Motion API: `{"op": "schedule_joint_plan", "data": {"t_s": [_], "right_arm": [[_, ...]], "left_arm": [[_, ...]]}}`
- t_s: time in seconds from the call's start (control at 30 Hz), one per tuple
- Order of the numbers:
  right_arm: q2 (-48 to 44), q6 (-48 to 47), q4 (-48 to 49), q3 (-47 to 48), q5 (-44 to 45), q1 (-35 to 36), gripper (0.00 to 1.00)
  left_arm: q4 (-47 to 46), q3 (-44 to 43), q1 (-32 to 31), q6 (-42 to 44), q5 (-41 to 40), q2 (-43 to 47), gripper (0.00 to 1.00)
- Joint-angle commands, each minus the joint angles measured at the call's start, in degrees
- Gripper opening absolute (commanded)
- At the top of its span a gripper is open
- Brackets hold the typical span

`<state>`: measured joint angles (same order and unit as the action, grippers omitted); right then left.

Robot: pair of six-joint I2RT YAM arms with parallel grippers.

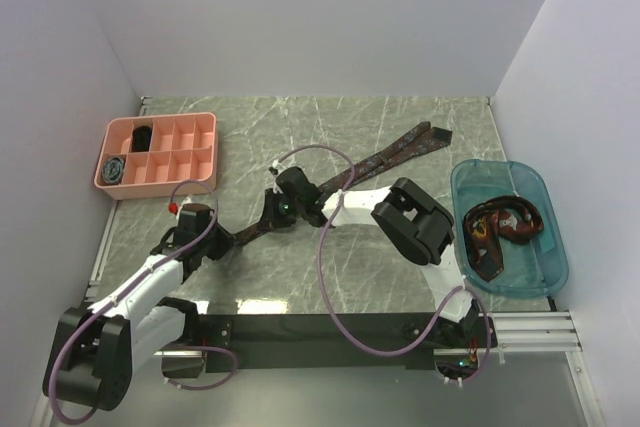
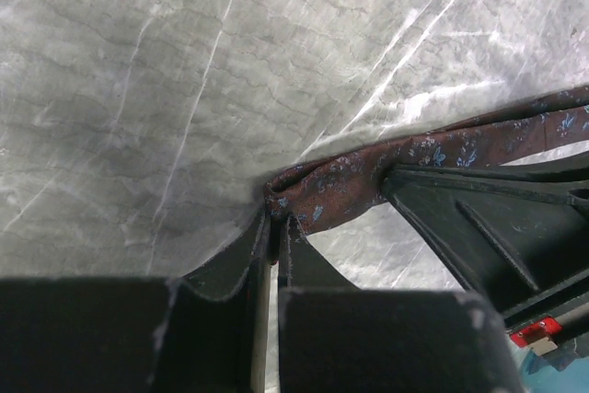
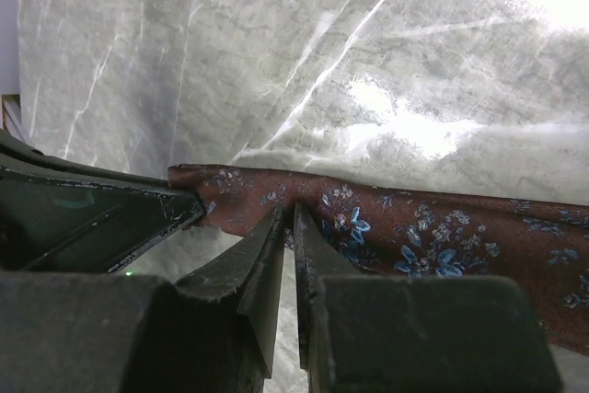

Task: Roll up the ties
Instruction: Roll the tie

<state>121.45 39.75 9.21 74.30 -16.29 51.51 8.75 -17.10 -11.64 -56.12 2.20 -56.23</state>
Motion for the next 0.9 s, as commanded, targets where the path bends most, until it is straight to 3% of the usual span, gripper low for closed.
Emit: {"op": "schedule_joint_plan", "data": {"t_s": [0.0, 0.07, 0.1, 0.13, 0.23, 0.33, 0.47, 0.63, 0.8, 0.87], "right_arm": [[0.37, 0.24, 1.33, -1.70, 1.79, -0.18, 0.17], [0.63, 1.12, 1.77, -2.93, 2.06, -0.18, 0.16], [0.72, 1.30, 2.03, -3.37, 1.71, -0.26, 0.16], [0.98, 1.73, 2.47, -4.16, 1.53, -0.18, 0.16], [1.16, 2.53, 3.18, -5.04, 1.00, -0.27, 0.16], [0.90, 2.70, 3.71, -5.40, 0.83, -0.27, 0.16], [0.98, 2.88, 3.88, -5.40, 0.65, -0.35, 0.16], [1.07, 3.76, 5.02, -6.36, 0.21, -0.53, 0.16], [0.98, 4.72, 5.90, -7.07, 0.03, -0.88, 0.16], [1.07, 4.55, 5.73, -7.15, 0.12, -0.88, 0.16]], "left_arm": [[1.61, -2.67, 0.30, 1.71, -1.23, 1.21, 0.01], [2.05, -2.85, 0.21, 1.71, -1.23, 1.56, 0.06], [1.97, -2.76, 0.30, 1.54, -1.14, 1.99, 0.15], [1.79, -2.67, 0.21, 1.28, -1.05, 2.17, 0.33], [0.74, -1.97, 0.21, 0.66, -0.36, 2.53, 0.67], [-0.22, -1.44, 0.21, 0.22, 0.52, 1.82, 0.76], [-2.51, -0.04, 0.30, -0.66, 1.23, 0.59, 0.74], [-6.19, 1.11, 0.30, -1.98, 2.20, -2.22, 0.61], [-8.40, 1.98, 0.30, -2.24, 3.25, -5.20, 0.59], [-8.23, 1.90, 0.30, -2.42, 3.34, -5.30, 0.50]]}}
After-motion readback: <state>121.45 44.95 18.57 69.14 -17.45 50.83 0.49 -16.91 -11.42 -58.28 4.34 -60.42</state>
